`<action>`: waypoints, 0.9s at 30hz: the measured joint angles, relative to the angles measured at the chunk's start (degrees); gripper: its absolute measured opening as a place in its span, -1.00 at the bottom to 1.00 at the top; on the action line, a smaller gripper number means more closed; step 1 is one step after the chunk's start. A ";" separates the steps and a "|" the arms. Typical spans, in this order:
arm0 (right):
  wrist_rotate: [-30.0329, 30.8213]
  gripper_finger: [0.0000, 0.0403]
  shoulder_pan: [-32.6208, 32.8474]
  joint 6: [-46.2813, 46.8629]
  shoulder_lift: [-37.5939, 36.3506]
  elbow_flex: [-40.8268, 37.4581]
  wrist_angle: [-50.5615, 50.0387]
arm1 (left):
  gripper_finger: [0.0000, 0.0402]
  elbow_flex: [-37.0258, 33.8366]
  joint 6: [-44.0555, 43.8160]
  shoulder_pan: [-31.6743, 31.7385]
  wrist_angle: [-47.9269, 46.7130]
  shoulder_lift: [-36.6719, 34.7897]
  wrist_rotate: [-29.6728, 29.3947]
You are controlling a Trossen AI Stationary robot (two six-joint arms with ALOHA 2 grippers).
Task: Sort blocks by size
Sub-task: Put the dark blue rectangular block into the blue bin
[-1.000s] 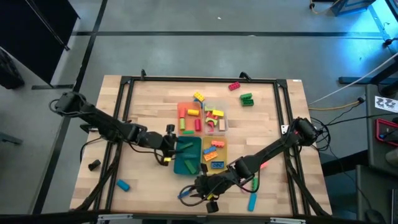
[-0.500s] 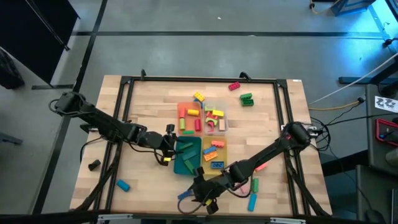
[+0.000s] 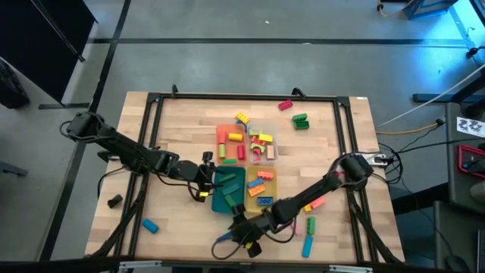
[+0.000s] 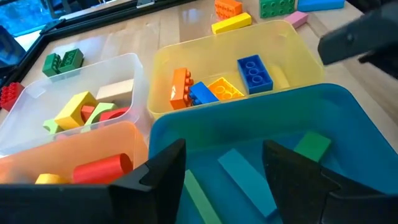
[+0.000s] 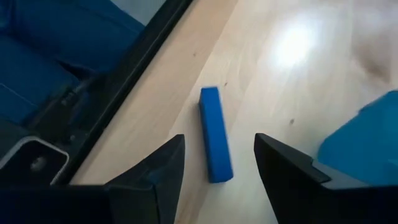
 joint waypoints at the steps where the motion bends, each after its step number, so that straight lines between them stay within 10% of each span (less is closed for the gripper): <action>1: -0.02 -0.04 0.03 -0.01 0.42 0.00 -0.03 | -0.02 0.00 0.00 0.00 0.00 0.00 0.00; 27: 1.95 -0.04 0.14 4.99 2.50 0.00 2.32 | -0.02 0.00 -0.04 0.00 0.02 -0.02 0.02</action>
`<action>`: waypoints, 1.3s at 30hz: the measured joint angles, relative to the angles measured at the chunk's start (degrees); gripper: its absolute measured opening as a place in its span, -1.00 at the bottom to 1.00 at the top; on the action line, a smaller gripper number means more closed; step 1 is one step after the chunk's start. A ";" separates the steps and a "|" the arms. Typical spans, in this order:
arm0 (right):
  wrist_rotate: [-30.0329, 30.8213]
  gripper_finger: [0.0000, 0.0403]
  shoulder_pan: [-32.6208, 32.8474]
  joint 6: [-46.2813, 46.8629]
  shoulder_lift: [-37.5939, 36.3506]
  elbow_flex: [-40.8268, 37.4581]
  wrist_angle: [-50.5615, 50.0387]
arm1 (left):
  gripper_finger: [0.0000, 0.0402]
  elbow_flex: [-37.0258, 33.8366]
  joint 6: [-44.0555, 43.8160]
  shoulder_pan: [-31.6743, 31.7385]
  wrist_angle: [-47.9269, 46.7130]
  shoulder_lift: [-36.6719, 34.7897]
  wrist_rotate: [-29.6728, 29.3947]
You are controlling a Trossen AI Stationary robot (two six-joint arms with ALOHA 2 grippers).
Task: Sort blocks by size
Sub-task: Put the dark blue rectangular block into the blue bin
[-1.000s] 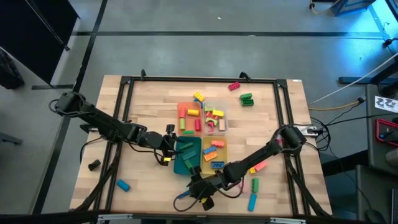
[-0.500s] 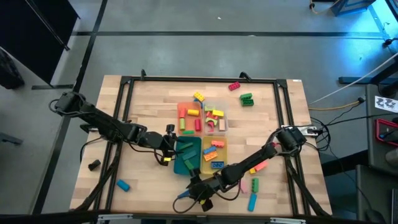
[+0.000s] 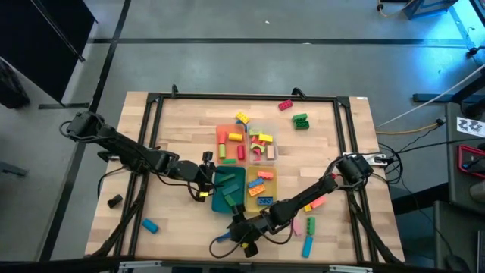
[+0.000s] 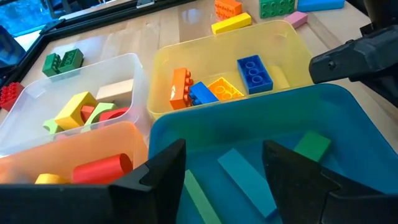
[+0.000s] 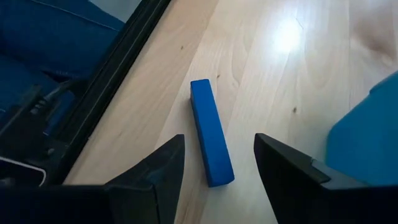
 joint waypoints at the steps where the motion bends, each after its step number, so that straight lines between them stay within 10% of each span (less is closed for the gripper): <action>1: 0.00 -0.04 0.00 0.00 0.00 0.00 -0.02 | -0.02 0.00 0.01 0.00 0.00 0.00 0.00; 39: 1.05 -0.08 0.00 2.80 3.11 0.00 -0.02 | -0.02 -0.04 -0.01 -0.02 -0.37 0.00 0.02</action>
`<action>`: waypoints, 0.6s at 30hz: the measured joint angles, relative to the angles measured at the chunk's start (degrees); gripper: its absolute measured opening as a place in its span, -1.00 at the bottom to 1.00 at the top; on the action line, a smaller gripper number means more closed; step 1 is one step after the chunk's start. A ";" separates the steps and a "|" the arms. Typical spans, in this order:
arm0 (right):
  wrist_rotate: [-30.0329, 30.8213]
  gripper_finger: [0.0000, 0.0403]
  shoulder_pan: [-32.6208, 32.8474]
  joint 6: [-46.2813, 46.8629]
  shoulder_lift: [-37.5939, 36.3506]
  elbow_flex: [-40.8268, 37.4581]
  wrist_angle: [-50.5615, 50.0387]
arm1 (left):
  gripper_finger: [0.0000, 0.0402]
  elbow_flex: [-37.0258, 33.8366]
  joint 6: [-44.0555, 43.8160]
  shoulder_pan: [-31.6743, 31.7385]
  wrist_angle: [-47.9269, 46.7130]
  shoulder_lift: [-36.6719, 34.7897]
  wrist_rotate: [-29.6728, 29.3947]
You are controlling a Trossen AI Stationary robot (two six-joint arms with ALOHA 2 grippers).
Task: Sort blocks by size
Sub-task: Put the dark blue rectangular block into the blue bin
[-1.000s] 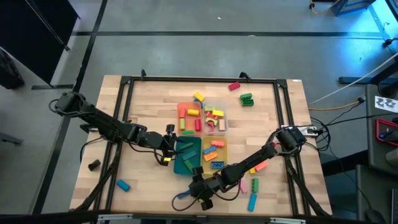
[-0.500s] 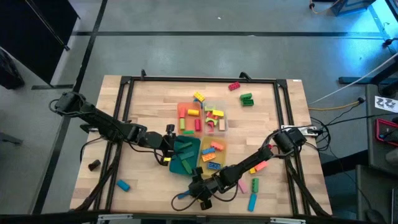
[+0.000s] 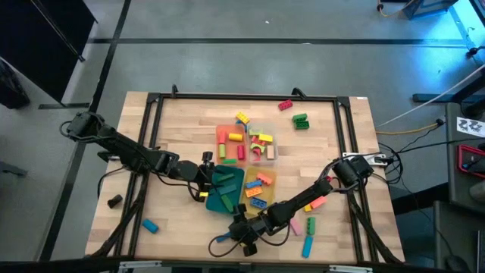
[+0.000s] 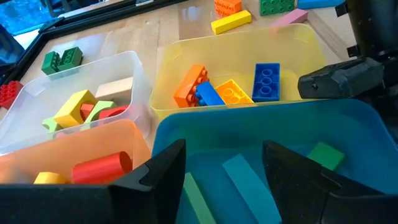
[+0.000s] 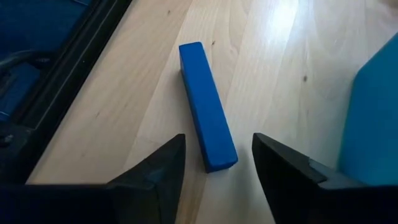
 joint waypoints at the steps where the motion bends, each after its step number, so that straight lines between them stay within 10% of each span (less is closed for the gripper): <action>1: 0.00 -0.12 0.00 0.00 0.01 0.00 -0.02 | -0.02 0.00 0.02 0.00 0.00 0.00 -0.01; 10: -1.01 -0.70 -0.02 -0.03 0.02 0.00 0.09 | -0.02 0.00 0.32 -0.49 0.02 -0.09 -0.02; 18: -3.52 -0.73 -0.04 -0.78 0.08 5.46 -5.83 | -0.02 0.00 0.44 -2.48 0.13 -4.12 -0.02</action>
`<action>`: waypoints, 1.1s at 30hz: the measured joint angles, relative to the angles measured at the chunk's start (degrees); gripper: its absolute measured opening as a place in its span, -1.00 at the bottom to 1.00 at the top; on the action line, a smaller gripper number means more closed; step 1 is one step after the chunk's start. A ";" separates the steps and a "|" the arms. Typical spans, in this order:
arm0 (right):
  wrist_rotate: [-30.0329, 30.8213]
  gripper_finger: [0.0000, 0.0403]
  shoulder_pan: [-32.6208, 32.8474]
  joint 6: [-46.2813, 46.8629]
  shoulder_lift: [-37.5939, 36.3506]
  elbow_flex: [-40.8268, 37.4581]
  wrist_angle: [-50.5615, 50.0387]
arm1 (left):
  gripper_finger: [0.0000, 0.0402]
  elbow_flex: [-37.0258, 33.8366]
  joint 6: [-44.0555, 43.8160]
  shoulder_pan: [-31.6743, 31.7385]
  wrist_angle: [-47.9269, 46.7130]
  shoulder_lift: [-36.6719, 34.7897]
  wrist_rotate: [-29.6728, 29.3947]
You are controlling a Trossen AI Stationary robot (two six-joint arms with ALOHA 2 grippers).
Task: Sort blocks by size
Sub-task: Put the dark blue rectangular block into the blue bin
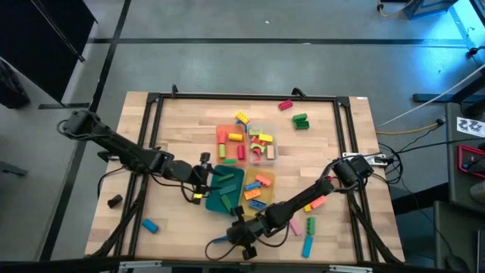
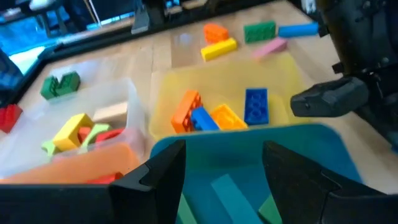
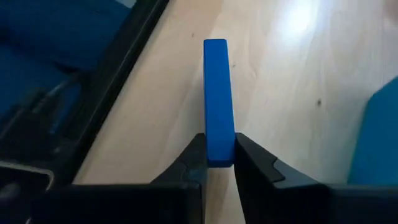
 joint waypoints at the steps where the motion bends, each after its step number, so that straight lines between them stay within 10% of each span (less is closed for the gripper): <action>1: -0.05 -0.72 0.02 -0.90 0.00 1.54 -2.73 | -0.02 0.00 0.00 -0.22 0.02 -0.83 0.00; 21: 23.68 -0.69 -1.49 -10.03 -0.02 22.70 -38.51 | -0.02 0.02 -0.55 -0.66 -11.48 -16.38 0.00; 33: 17.42 -0.38 -7.10 -9.80 -0.02 22.61 -40.12 | -0.02 -0.66 -3.78 -0.66 -30.14 -16.34 0.40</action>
